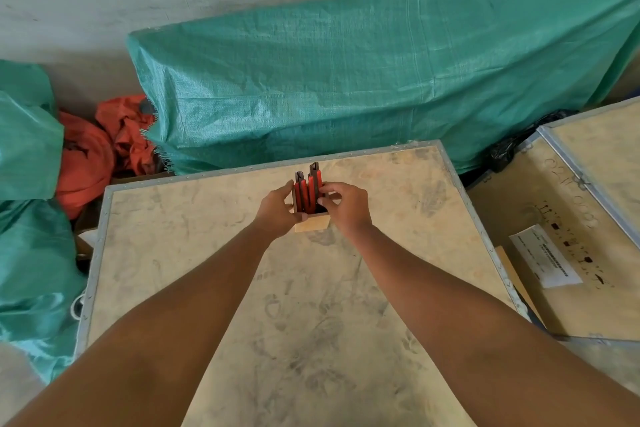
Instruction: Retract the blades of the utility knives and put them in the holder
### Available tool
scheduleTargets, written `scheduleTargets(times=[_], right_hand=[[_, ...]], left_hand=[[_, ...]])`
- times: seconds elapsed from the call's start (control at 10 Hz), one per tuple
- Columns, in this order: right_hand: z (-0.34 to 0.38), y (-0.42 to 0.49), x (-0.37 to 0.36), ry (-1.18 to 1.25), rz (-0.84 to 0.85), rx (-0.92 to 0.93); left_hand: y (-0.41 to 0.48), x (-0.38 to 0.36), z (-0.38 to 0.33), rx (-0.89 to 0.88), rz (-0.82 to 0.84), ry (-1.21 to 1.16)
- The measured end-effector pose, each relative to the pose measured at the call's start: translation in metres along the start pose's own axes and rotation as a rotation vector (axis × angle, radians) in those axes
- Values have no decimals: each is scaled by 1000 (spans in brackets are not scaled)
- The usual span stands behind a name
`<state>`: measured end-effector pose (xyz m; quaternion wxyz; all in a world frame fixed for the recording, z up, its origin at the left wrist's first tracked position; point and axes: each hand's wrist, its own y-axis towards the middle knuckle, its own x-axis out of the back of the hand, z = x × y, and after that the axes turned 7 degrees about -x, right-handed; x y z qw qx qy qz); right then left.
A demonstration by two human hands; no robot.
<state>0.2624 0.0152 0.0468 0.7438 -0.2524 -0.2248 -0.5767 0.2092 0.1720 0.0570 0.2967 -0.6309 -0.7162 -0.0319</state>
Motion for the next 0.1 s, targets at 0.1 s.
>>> scheduleTargets(times=[0.1], right_hand=[[7,-2,8,83,6,-41]], left_hand=[[-4,1,-3,25,-35,2]])
